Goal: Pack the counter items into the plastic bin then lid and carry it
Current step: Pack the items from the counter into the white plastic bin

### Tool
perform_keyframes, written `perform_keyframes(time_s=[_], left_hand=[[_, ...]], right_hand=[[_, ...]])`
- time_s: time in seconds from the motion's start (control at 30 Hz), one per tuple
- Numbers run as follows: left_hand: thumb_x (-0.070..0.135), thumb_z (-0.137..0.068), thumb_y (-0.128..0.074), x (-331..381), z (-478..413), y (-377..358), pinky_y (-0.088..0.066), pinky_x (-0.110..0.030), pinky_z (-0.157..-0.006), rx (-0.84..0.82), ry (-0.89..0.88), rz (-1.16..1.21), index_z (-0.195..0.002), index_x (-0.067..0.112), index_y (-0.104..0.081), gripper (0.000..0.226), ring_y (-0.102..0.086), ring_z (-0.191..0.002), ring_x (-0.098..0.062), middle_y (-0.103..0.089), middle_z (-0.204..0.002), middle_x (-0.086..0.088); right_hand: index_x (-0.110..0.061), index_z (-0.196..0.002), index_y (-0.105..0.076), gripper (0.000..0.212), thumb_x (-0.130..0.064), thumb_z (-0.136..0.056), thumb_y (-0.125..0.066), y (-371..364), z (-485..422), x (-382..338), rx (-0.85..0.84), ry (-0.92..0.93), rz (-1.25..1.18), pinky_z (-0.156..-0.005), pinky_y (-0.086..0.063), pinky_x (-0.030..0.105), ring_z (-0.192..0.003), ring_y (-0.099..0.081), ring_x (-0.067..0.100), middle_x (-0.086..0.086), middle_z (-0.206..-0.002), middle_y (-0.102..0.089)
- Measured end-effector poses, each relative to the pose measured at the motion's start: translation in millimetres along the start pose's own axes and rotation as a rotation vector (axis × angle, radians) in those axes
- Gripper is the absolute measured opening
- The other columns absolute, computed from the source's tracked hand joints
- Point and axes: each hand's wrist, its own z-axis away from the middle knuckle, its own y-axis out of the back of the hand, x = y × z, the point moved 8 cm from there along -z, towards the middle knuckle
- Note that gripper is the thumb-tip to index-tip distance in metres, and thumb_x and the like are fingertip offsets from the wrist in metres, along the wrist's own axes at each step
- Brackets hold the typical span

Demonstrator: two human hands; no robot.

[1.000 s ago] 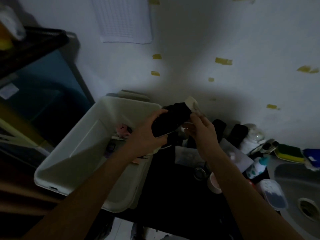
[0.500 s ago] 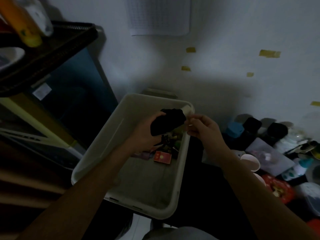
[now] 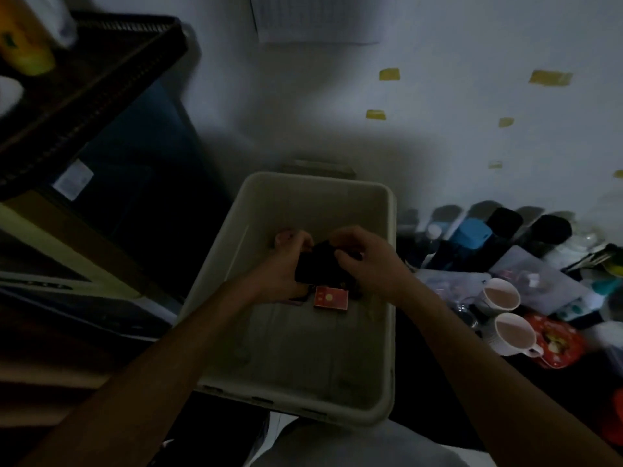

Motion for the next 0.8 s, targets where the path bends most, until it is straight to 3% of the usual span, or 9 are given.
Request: perform_keyframes(time_s=[0.07, 0.2, 0.3, 0.4, 0.53, 0.6, 0.63, 0.73, 0.8], left_hand=[[0.025, -0.066, -0.083, -10.0, 2.6, -8.1, -0.054, -0.037, -0.086, -0.064, -0.013, 0.010, -0.118, 0.031, -0.034, 0.071, -0.058, -0.106, -0.012, -0.051, -0.116, 0.005], [0.029, -0.064, -0.073, -33.0, 10.5, -21.1, -0.055, -0.048, -0.080, -0.161, 0.012, -0.012, -0.117, 0.027, -0.036, 0.065, -0.063, -0.097, -0.016, -0.060, -0.108, 0.000], [0.018, -0.071, -0.074, -44.7, 14.3, -31.1, -0.055, -0.048, -0.079, -0.217, 0.030, -0.041, -0.116, 0.022, -0.039, 0.057, -0.063, -0.094, -0.018, -0.060, -0.106, -0.003], [0.018, -0.073, -0.076, -59.1, 17.6, -41.7, -0.056, -0.045, -0.080, -0.266, 0.048, -0.117, -0.119, 0.022, -0.039, 0.059, -0.063, -0.094, -0.017, -0.060, -0.108, -0.001], [0.016, -0.074, -0.078, -73.9, 25.2, -56.7, -0.049, -0.033, -0.093, -0.308, 0.070, -0.167, -0.133, 0.025, -0.039, 0.071, -0.057, -0.105, -0.014, -0.056, -0.120, 0.007], [0.016, -0.074, -0.079, -81.8, 29.7, -63.9, -0.048, -0.033, -0.096, -0.304, 0.089, -0.191, -0.137, 0.022, -0.041, 0.074, -0.056, -0.112, -0.018, -0.056, -0.126, 0.001], [0.015, -0.075, -0.079, -85.4, 31.0, -69.3, -0.049, -0.031, -0.093, -0.325, 0.097, -0.189, -0.135, 0.020, -0.043, 0.070, -0.057, -0.110, -0.018, -0.057, -0.122, 0.002], [0.012, -0.080, -0.072, -93.9, 34.6, -86.5, -0.042, -0.012, -0.066, -0.432, 0.100, -0.178, -0.125, 0.019, -0.043, 0.054, -0.057, -0.087, -0.011, -0.055, -0.099, 0.010], [0.014, -0.079, -0.072, -96.9, 31.7, -90.8, -0.045, -0.021, -0.067, -0.456, 0.103, -0.193, -0.121, 0.018, -0.044, 0.051, -0.058, -0.090, -0.015, -0.058, -0.103, 0.004]], right_hand=[[-0.023, -0.127, -0.057, 0.036, -0.017, -0.092, -0.061, -19.1, 0.8, 7.3, -0.067, -0.018, 0.080, -0.089, -0.049, 0.017, -0.110, -0.059, 0.005, -0.008, -0.122, -0.062], [-0.023, -0.129, -0.056, 0.043, -0.022, -0.087, -0.066, -47.4, 1.7, 16.0, -0.153, -0.003, 0.248, -0.097, -0.050, 0.032, -0.115, -0.055, 0.012, -0.003, -0.130, -0.056], [-0.022, -0.131, -0.053, 0.051, -0.027, -0.083, -0.070, -70.5, -2.4, 29.2, -0.276, -0.062, 0.342, -0.097, -0.049, 0.037, -0.116, -0.053, 0.018, 0.002, -0.130, -0.055], [-0.021, -0.118, -0.059, 0.039, -0.029, -0.082, -0.070, -99.8, 1.8, 42.6, -0.457, -0.163, 0.364, -0.089, -0.054, 0.041, -0.101, -0.061, 0.019, 0.001, -0.113, -0.064], [-0.012, -0.124, -0.057, 0.040, -0.023, -0.087, -0.069, -125.8, 10.1, 54.6, -0.591, -0.231, 0.365, -0.094, -0.051, 0.039, -0.108, -0.060, 0.025, 0.007, -0.118, -0.063], [-0.015, -0.124, -0.059, 0.042, -0.027, -0.085, -0.071, -138.4, 14.1, 67.2, -0.643, -0.296, 0.386, -0.093, -0.052, 0.037, -0.109, -0.061, 0.024, 0.004, -0.118, -0.064], [-0.017, -0.122, -0.060, 0.043, -0.030, -0.084, -0.073, -143.1, 14.8, 73.2, -0.673, -0.323, 0.417, -0.093, -0.052, 0.037, -0.109, -0.061, 0.024, 0.003, -0.117, -0.065], [-0.016, -0.123, -0.061, 0.047, -0.034, -0.082, -0.073, -156.0, 17.0, 89.0, -0.750, -0.384, 0.495, -0.096, -0.050, 0.040, -0.110, -0.060, 0.025, 0.004, -0.120, -0.064], [-0.015, -0.124, -0.061, 0.048, -0.037, -0.083, -0.072, -161.0, 15.8, 93.2, -0.769, -0.391, 0.521, -0.097, -0.050, 0.041, -0.108, -0.060, 0.025, 0.004, -0.119, -0.063]])
